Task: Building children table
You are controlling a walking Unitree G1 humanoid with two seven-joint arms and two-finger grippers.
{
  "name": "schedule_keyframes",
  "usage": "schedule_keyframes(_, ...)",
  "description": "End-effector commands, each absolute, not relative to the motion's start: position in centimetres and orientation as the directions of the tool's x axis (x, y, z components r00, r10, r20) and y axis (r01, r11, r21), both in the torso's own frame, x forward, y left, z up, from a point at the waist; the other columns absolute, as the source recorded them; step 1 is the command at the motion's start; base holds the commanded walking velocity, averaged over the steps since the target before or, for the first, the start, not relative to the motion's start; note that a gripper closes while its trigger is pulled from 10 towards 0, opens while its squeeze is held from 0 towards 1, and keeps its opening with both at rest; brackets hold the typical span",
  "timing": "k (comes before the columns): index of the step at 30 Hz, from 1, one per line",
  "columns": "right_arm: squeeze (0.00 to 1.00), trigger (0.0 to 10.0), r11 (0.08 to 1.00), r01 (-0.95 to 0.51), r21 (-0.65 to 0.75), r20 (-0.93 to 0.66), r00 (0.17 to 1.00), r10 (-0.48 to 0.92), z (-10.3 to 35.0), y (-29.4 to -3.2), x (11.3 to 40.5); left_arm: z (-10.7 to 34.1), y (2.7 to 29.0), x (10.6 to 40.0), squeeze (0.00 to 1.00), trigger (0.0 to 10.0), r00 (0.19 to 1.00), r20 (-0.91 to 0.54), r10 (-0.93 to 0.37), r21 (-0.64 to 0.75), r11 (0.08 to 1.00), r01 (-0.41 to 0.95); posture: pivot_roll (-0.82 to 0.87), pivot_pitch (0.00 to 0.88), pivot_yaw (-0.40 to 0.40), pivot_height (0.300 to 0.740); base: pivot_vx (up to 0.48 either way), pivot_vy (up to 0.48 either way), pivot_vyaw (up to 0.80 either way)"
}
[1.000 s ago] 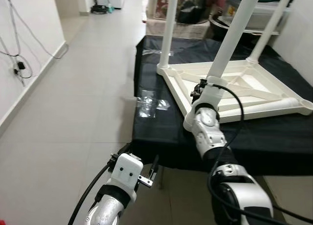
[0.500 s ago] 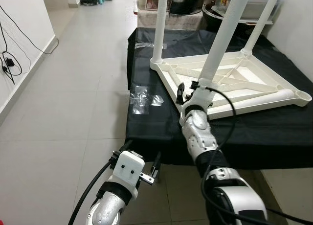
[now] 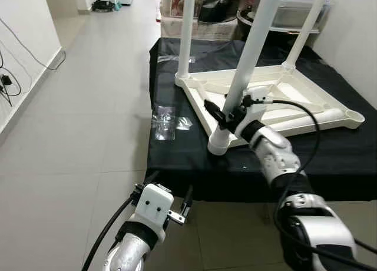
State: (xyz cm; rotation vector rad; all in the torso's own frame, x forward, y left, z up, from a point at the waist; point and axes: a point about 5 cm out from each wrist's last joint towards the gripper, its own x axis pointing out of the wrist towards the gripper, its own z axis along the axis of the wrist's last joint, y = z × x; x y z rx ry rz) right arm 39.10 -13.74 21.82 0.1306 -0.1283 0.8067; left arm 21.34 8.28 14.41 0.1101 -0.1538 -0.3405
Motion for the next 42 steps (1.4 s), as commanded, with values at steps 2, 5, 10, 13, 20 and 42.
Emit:
schedule_keyframes(2,0.00,10.0,0.555,-0.826,0.095,0.124,0.563,0.817,20.9,-11.5,38.6,14.2,8.1,21.3,0.00,10.0,0.929,0.120,-0.351,0.134,0.933,0.335,0.12,0.122,-0.106,0.740,0.000,0.000,0.00)
schedule_keyframes(5,0.00,10.0,0.384,-0.919,0.086,0.098,0.392,0.915,20.9,-9.6,38.0,14.3,8.0,21.3,0.00,10.0,0.929,0.121,-0.350,0.134,0.933,0.334,0.14,0.123,-0.111,0.740,0.000,0.000,0.00)
schedule_keyframes(10,0.00,10.0,0.318,-0.945,0.081,0.089,0.324,0.942,20.9,-8.7,37.7,14.3,8.0,21.3,0.00,10.0,0.929,0.122,-0.350,0.135,0.933,0.334,0.14,0.127,-0.111,0.740,0.000,0.000,0.00)
schedule_keyframes(13,0.00,10.0,0.202,-0.977,0.065,0.068,0.206,0.976,20.9,-7.2,37.2,14.3,8.0,21.2,0.00,10.0,0.929,0.121,-0.349,0.134,0.933,0.333,0.15,0.135,-0.113,0.740,0.000,0.000,0.00)
schedule_keyframes(20,0.00,0.0,0.299,-0.954,0.011,0.050,0.299,0.953,20.2,-7.2,37.5,14.2,8.0,21.2,0.00,10.0,0.929,0.118,-0.350,0.134,0.933,0.334,0.14,0.136,-0.111,0.740,0.000,0.000,0.00)
schedule_keyframes(42,0.00,0.0,0.955,0.267,0.131,0.010,0.963,-0.271,17.4,-12.8,38.2,14.0,8.3,21.4,0.00,10.0,0.929,0.114,-0.351,0.135,0.932,0.336,0.12,0.122,-0.096,0.740,0.000,0.000,0.00)
